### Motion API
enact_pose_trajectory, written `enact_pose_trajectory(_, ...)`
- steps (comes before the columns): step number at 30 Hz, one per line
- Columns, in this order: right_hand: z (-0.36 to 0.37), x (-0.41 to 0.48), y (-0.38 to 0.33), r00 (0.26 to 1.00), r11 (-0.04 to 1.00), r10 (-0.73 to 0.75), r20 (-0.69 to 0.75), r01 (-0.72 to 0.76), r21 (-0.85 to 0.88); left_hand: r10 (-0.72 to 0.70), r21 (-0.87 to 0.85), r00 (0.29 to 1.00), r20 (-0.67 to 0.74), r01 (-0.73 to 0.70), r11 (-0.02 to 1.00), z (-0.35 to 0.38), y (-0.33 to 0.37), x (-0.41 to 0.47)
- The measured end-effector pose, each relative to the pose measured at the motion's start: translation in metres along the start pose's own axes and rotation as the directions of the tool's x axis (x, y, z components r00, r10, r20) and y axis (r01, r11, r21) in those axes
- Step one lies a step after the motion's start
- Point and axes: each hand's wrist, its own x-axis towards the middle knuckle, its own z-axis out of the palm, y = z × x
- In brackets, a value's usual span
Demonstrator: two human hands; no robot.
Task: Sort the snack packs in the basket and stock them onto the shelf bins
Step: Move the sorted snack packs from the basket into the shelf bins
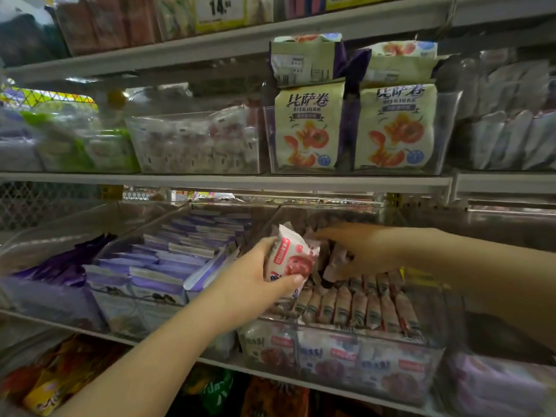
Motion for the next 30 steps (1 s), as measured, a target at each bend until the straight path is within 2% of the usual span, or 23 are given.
enact_pose_trajectory(3, -0.001, -0.011, 0.011, 0.996, 1.0, -0.018, -0.089, 0.021, 0.024, 0.039, 0.09, 0.997, 0.065, -0.045, 0.995, 0.006, 0.003, 0.005)
enact_pose_trajectory(8, 0.018, -0.018, 0.02, 1.0, 1.0, -0.01, 0.007, 0.009, 0.021, 0.019, 0.066, 0.998, 0.068, -0.023, 0.998, 0.022, 0.001, 0.012)
enact_pose_trajectory(11, 0.016, -0.018, 0.023, 0.993, 0.993, -0.009, -0.117, 0.023, 0.119, 0.032, 0.039, 0.999, 0.037, -0.034, 0.999, 0.028, -0.001, 0.014)
enact_pose_trajectory(13, 0.014, -0.018, 0.021, 0.991, 0.983, -0.019, -0.135, 0.043, 0.181, 0.043, 0.041, 0.999, 0.018, -0.044, 0.998, 0.03, -0.001, 0.016)
enact_pose_trajectory(17, 0.007, -0.019, 0.012, 0.998, 0.978, -0.017, -0.069, 0.031, 0.206, 0.061, 0.0, 0.994, -0.095, -0.062, 0.998, 0.027, -0.001, 0.02)
enact_pose_trajectory(20, 0.006, -0.026, 0.003, 0.999, 0.991, -0.032, 0.018, 0.029, 0.13, 0.081, -0.011, 0.977, -0.196, -0.085, 0.996, 0.023, -0.003, 0.019)
enact_pose_trajectory(23, 0.022, -0.028, -0.011, 0.993, 0.997, -0.015, 0.119, 0.006, 0.075, 0.103, 0.006, 0.969, -0.225, -0.104, 0.995, 0.023, -0.003, 0.017)
enact_pose_trajectory(30, 0.014, -0.024, -0.027, 0.98, 0.995, 0.052, 0.193, -0.069, 0.079, 0.145, -0.035, 0.942, -0.302, -0.163, 0.986, 0.016, -0.003, 0.01)
